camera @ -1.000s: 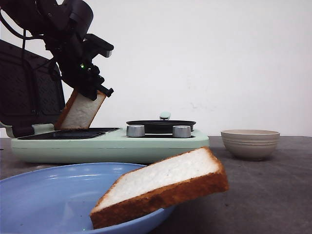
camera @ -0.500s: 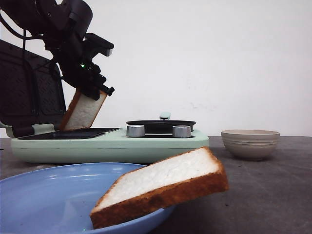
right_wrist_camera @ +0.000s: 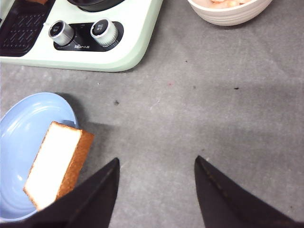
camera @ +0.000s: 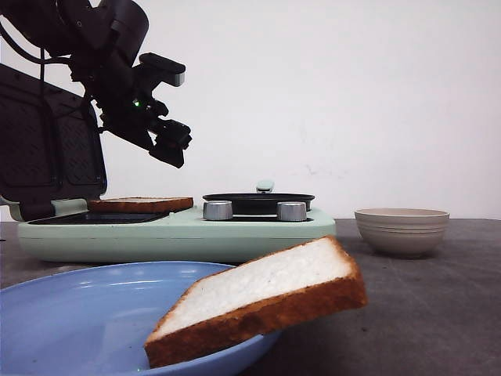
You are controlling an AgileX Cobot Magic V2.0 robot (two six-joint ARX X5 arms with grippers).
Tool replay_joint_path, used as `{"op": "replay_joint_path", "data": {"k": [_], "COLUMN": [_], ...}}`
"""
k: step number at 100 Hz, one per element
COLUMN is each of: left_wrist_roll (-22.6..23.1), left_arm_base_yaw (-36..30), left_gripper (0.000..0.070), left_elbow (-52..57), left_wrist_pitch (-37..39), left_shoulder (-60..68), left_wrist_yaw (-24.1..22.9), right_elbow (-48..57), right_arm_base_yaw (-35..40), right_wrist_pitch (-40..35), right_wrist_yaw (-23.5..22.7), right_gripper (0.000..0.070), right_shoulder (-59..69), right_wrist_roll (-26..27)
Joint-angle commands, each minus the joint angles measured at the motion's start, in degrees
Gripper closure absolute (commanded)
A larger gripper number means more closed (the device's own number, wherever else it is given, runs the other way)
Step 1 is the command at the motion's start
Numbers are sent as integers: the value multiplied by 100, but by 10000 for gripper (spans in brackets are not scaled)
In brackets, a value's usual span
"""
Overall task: Make breakfast with bread and shrimp
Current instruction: 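Open the left gripper to drop the bread onto the press plate, then raise the left gripper away from the press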
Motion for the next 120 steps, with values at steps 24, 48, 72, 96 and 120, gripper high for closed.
{"op": "replay_joint_path", "data": {"k": [24,48,72,96,120], "left_wrist_roll": [-706,-1255,-1790,-1864,-2251], "left_arm_base_yaw": [-2,-2,-2,55,197], "left_gripper": [294,295,296,306,307], "left_elbow": [146,369,369,369,369], "left_wrist_pitch": [-157,-938,-1279,-2061,-2837], "left_shoulder": [46,-518,-1615,-2761,-3908], "left_wrist_yaw": [39,50,149,149,151], "right_elbow": [33,33,33,33,33], "right_arm_base_yaw": [20,17,17,17,17], "right_wrist_pitch": [37,90,190,275,245], "right_wrist_yaw": [20,17,-66,-216,-382], "right_gripper": [393,393,393,393,393], "right_shoulder": [22,22,20,22,22], "right_wrist_roll": [-122,-122,-92,46,72]}}
